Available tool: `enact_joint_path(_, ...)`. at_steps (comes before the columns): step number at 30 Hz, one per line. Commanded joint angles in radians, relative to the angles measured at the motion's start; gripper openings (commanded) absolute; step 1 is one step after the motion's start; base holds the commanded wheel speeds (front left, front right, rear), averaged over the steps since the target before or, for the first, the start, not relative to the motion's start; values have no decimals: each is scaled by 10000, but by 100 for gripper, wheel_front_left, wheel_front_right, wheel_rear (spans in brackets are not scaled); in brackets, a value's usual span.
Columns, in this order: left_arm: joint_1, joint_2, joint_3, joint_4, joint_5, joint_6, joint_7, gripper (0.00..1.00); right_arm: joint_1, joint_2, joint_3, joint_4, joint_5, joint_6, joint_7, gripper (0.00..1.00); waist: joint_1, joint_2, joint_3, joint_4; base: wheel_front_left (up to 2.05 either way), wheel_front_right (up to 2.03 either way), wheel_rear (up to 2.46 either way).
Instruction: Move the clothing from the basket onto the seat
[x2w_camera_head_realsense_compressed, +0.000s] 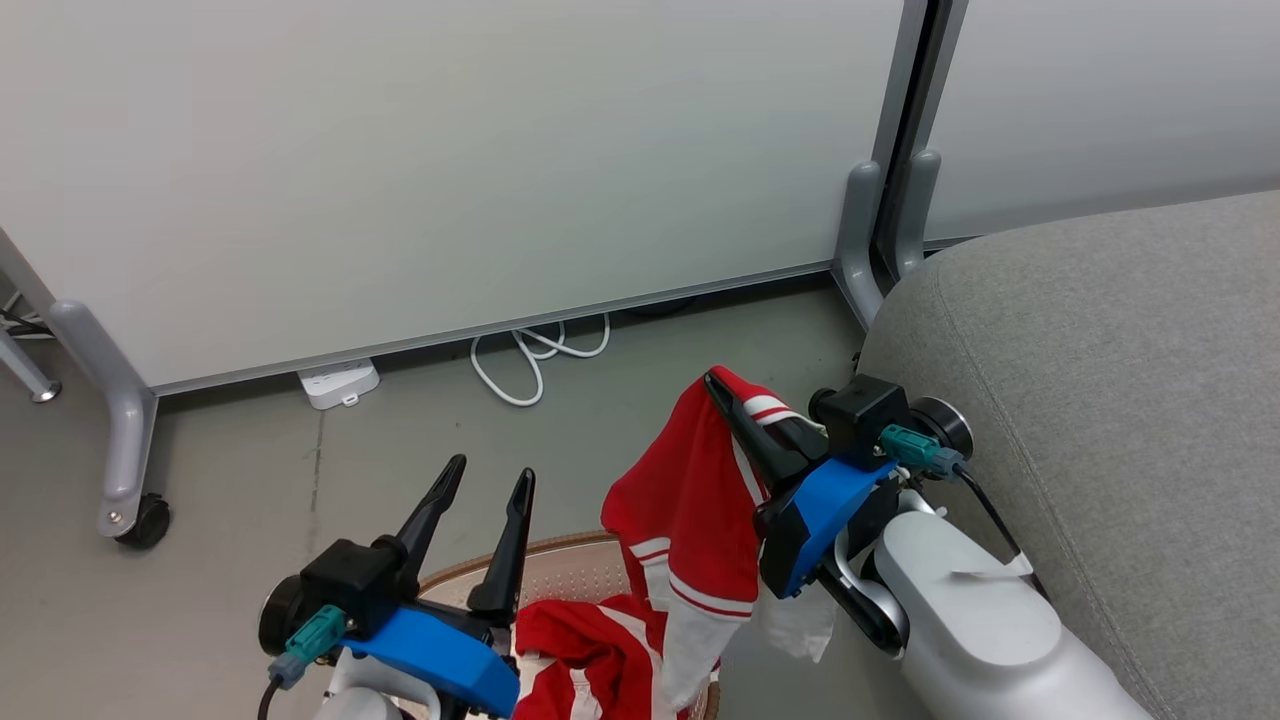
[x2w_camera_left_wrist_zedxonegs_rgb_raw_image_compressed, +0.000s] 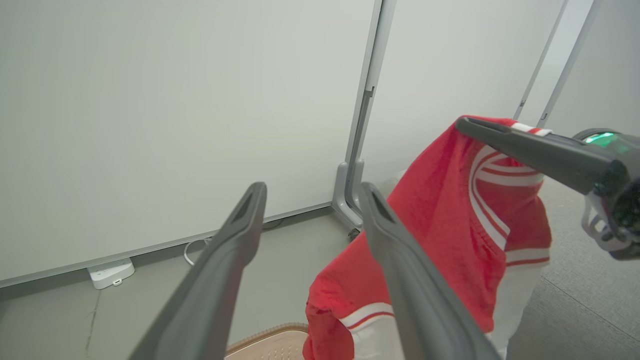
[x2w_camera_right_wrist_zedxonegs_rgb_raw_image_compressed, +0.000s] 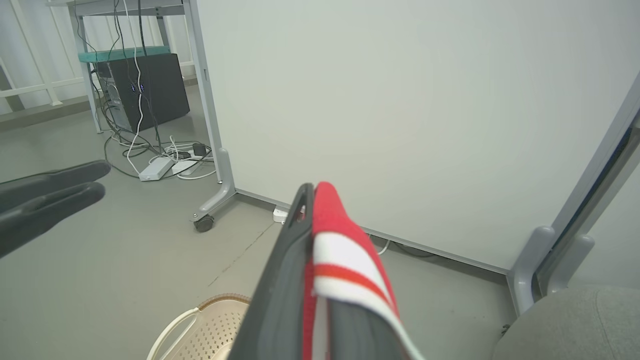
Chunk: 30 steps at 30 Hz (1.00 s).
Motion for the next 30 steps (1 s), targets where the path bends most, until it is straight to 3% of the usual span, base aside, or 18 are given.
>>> enact_joint_path(1,119,-44,124,-75,115,-63,-43,100,123,13,-36,-46,-4,1,-55,0,0,0,-2,4,0,0,0)
enact_joint_path(15,618,-555,931,5,799,-341,-43,100,147,15,14,-106,15,1,-1,0,0,0,-13,-414,0,0,0)
enact_joint_path(30,452,-777,1178,-29,1288,-419,-36,100,-6,-119,-39,-282,-47,1,84,0,0,0,315,-2913,0,0,0)
